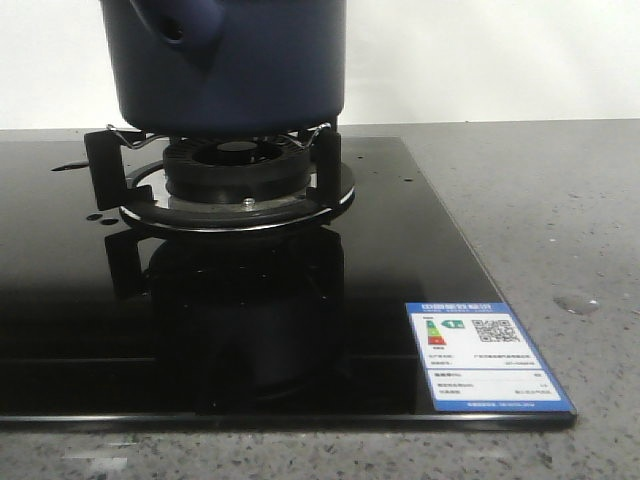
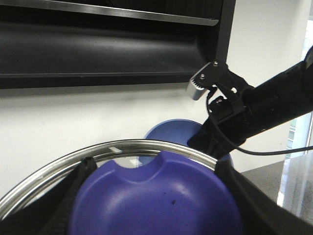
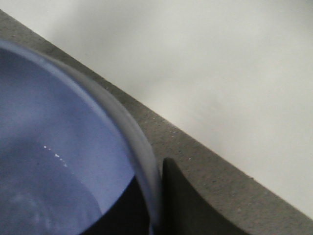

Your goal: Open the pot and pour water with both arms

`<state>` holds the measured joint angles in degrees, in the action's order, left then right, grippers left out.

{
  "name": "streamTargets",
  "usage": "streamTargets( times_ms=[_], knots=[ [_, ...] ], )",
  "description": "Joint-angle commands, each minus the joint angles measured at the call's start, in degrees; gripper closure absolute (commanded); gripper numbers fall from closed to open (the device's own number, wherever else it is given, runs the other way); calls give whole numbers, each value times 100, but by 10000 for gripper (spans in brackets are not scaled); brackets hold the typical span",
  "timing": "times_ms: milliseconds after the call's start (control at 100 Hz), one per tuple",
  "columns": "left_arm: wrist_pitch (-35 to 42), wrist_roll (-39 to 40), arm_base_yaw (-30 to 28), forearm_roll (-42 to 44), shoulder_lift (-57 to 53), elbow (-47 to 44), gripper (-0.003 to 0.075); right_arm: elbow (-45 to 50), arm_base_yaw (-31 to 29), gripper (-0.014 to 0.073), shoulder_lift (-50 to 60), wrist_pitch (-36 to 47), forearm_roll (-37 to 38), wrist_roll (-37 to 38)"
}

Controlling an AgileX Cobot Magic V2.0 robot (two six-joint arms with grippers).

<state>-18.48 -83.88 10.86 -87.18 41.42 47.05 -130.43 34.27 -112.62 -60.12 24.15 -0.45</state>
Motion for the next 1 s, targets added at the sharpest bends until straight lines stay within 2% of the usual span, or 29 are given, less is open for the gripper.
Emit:
streamTargets(
  times_ms=[0,670,990],
  knots=[
    [38,21,91,-212,-26,195,531,-223,140,633,349,507,950,45],
    [170,21,369,38,-26,195,531,-223,890,634,349,1471,4030,45],
    [346,21,518,63,-26,195,531,-223,1045,634,349,1815,5018,45]
  ],
)
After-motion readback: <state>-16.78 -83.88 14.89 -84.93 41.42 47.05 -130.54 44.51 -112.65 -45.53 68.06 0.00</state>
